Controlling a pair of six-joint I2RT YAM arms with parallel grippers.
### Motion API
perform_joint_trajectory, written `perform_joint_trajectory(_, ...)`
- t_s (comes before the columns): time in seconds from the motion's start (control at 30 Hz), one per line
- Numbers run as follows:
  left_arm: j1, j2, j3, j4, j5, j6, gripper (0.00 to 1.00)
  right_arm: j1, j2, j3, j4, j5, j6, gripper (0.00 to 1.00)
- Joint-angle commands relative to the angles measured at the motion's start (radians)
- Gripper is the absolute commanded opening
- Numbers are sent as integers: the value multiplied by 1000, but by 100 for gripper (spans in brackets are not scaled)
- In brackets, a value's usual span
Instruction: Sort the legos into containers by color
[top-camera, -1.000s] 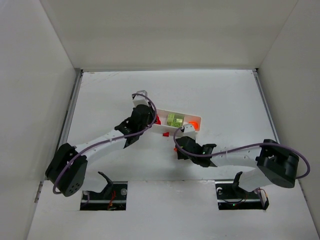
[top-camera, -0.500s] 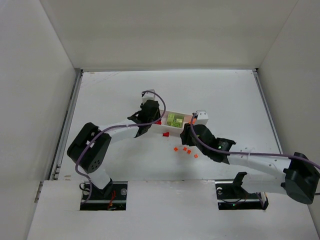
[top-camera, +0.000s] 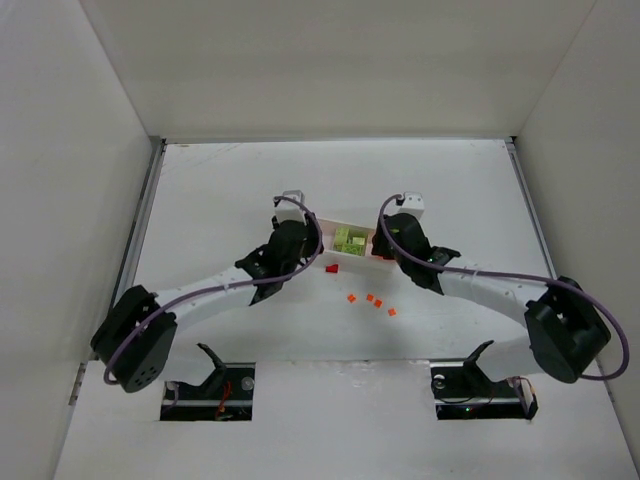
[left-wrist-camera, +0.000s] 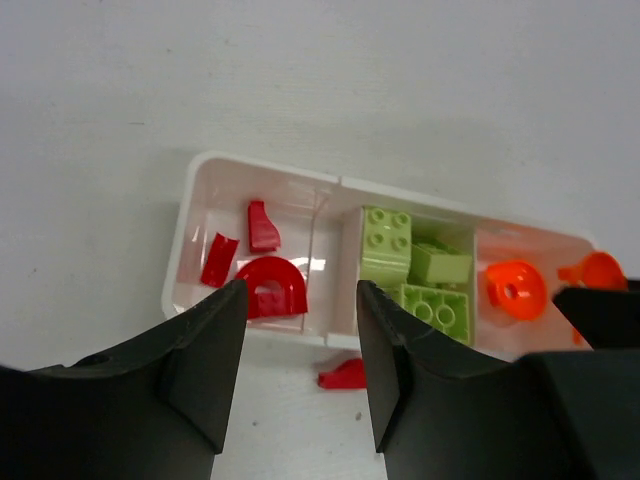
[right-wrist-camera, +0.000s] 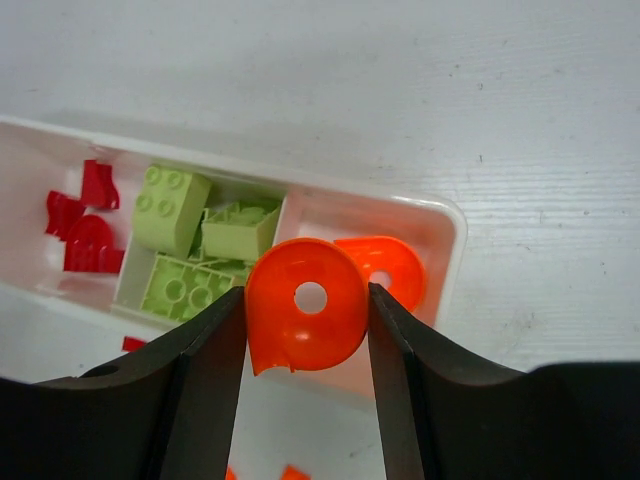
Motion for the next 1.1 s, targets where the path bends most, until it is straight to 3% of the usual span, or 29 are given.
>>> perform_joint_trajectory(0.0,-70,-92,-90,25,-57,-22,45,-14,57,63,74,-9,-36,47)
perform_joint_trajectory(0.13,-155,-147,-165,12,-110,-84,45,-18,76,69,77,7,-39,49)
perform_joint_trajectory(0.27,-222,-117,-187,14,-148,-136,46,-20,69,66,77,27,-39,65)
perform_joint_trajectory(0.37,-236,-54,-169,23,-145,-159,49,-14,42,60,71,34,-40,71)
perform_joint_trajectory(0.53,-244,41,-121,57,-128,-148,52,17,-56,5,62,48,-36,68)
perform_joint_trajectory(0.7,-247,142,-66,66,-122,-135,52,90,-205,-104,62,45,-17,45)
perform_joint_trajectory(0.77,-239,187,-49,81,-114,-128,52,129,-260,-150,51,38,2,43)
perform_joint_trajectory(1.07,-224,326,29,87,-102,-113,51,256,-291,-248,34,22,96,63)
